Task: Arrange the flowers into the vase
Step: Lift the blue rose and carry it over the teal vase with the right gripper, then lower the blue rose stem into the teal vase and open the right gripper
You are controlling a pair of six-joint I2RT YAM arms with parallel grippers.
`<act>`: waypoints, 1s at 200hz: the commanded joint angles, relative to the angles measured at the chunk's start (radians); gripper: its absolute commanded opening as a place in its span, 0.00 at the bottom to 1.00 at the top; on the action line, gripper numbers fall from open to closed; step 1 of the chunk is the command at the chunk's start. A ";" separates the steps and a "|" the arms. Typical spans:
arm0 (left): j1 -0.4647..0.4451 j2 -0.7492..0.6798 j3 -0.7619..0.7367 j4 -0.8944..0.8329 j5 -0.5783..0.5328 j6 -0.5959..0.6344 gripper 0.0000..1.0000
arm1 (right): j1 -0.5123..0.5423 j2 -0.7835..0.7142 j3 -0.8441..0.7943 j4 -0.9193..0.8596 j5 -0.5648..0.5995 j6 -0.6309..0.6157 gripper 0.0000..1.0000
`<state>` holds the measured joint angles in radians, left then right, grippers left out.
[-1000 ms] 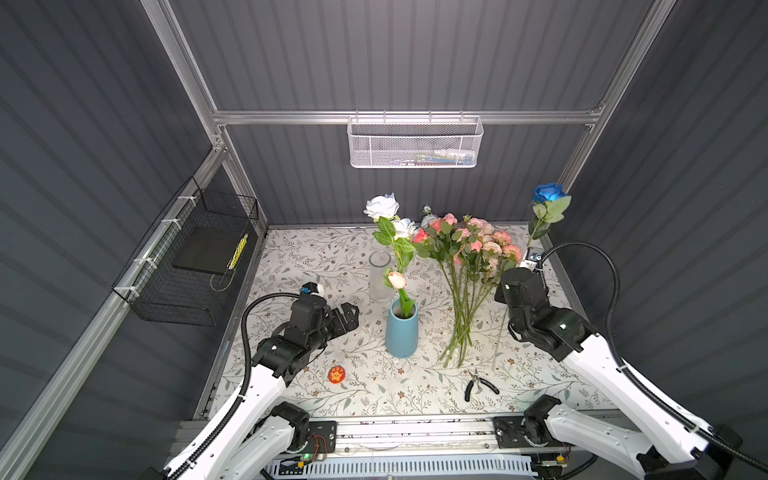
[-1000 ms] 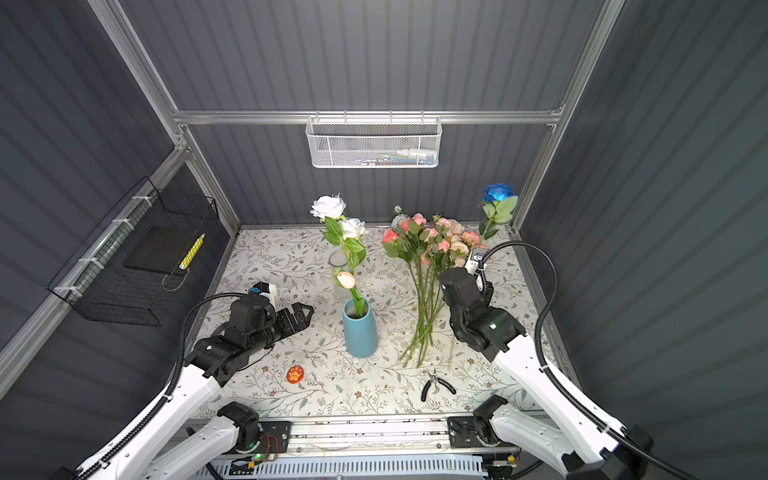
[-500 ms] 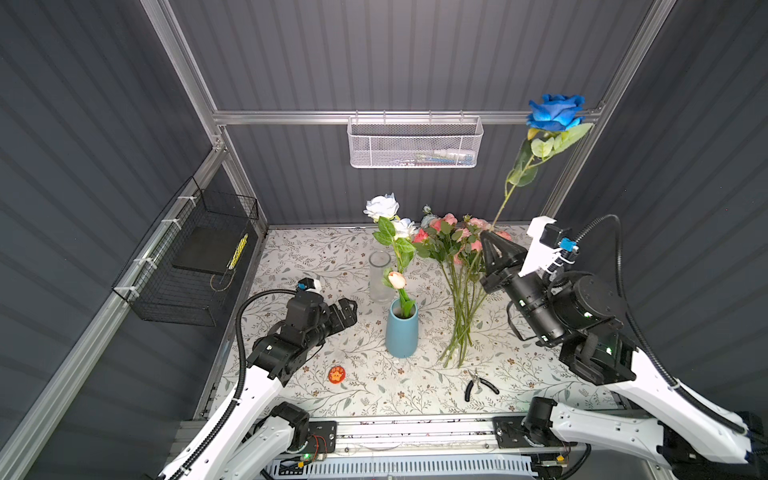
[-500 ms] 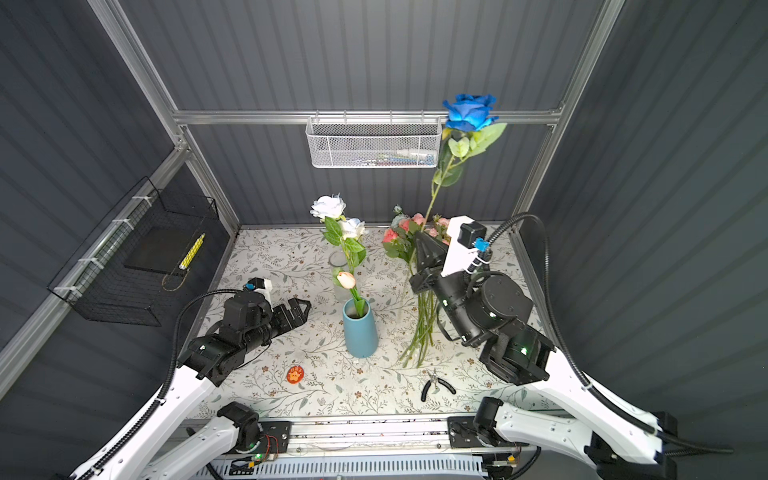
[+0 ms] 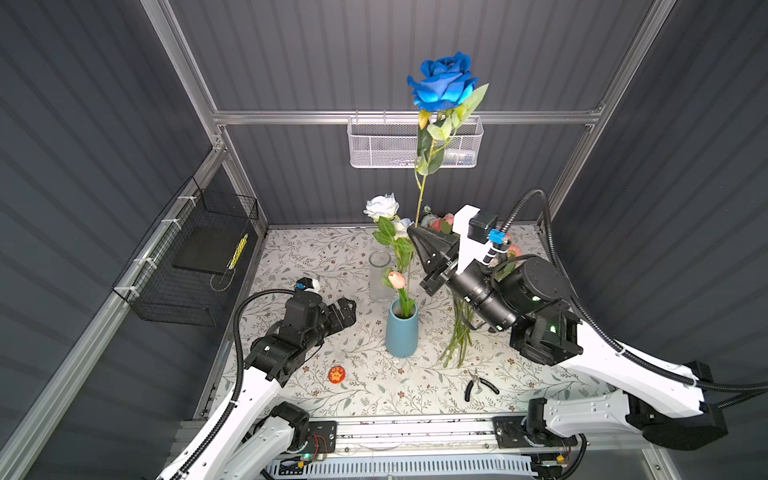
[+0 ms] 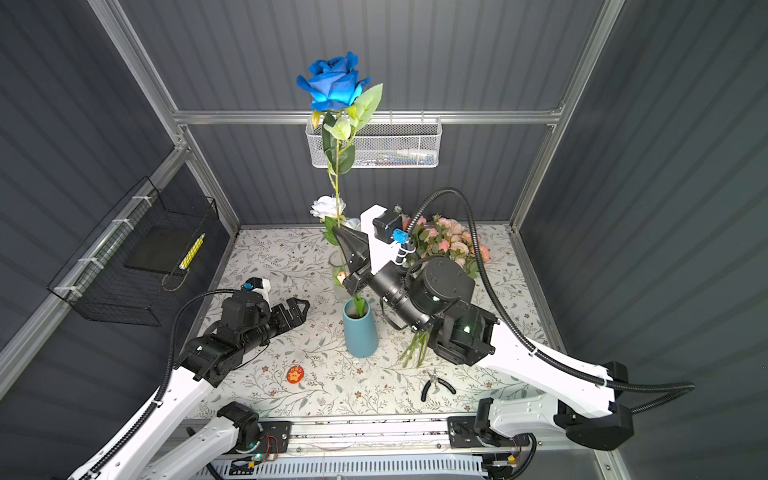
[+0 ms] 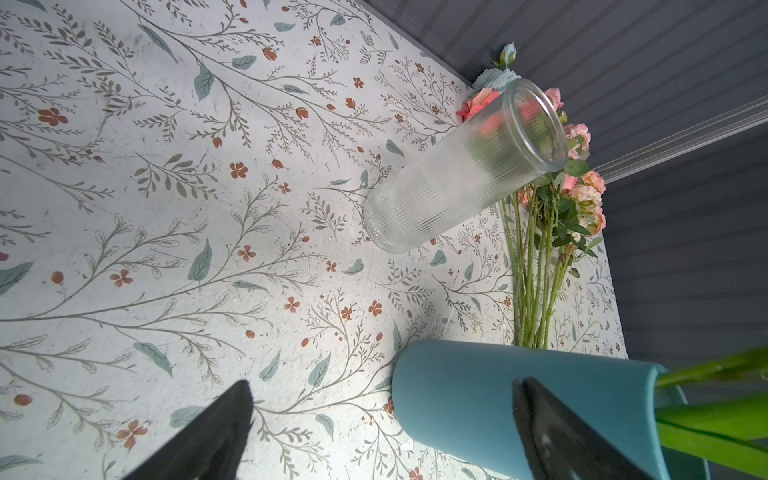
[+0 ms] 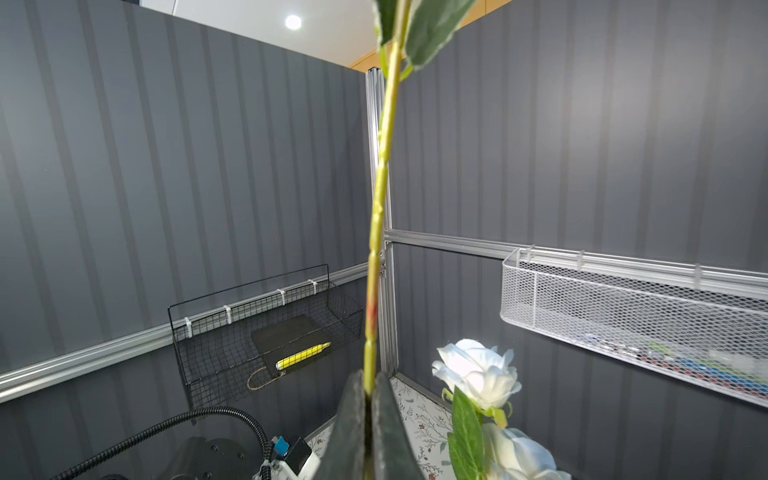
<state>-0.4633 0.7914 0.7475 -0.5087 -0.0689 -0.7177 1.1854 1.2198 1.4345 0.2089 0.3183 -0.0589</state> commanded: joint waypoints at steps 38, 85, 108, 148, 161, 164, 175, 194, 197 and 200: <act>-0.003 -0.021 0.028 -0.027 -0.014 0.017 1.00 | 0.008 0.080 0.023 0.061 -0.013 -0.058 0.00; -0.003 -0.034 0.024 -0.028 -0.011 0.013 1.00 | 0.008 0.116 -0.014 0.105 0.026 -0.119 0.00; -0.004 -0.038 0.022 -0.027 -0.005 0.011 1.00 | 0.007 0.111 -0.085 0.135 0.047 -0.113 0.00; -0.003 -0.037 0.017 -0.022 -0.001 0.009 1.00 | 0.008 0.079 -0.253 0.165 0.092 -0.035 0.00; -0.003 -0.038 0.014 -0.021 0.001 0.008 1.00 | 0.008 0.066 -0.307 0.172 0.115 -0.006 0.02; -0.003 -0.036 0.013 -0.019 0.001 0.007 1.00 | 0.008 0.062 -0.318 0.173 0.119 0.000 0.04; -0.003 -0.034 0.012 -0.017 0.005 0.005 1.00 | 0.008 0.044 -0.359 0.172 0.134 0.027 0.15; -0.003 -0.031 0.008 -0.014 0.011 0.003 1.00 | 0.009 0.013 -0.401 0.158 0.148 0.061 0.40; -0.003 -0.031 0.007 -0.012 0.011 0.003 1.00 | 0.010 0.006 -0.408 0.157 0.146 0.065 0.44; -0.003 -0.030 0.007 -0.011 0.012 0.003 1.00 | 0.009 0.001 -0.414 0.155 0.146 0.068 0.48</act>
<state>-0.4633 0.7658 0.7490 -0.5163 -0.0708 -0.7177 1.1877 1.2846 1.0492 0.3313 0.4202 -0.0517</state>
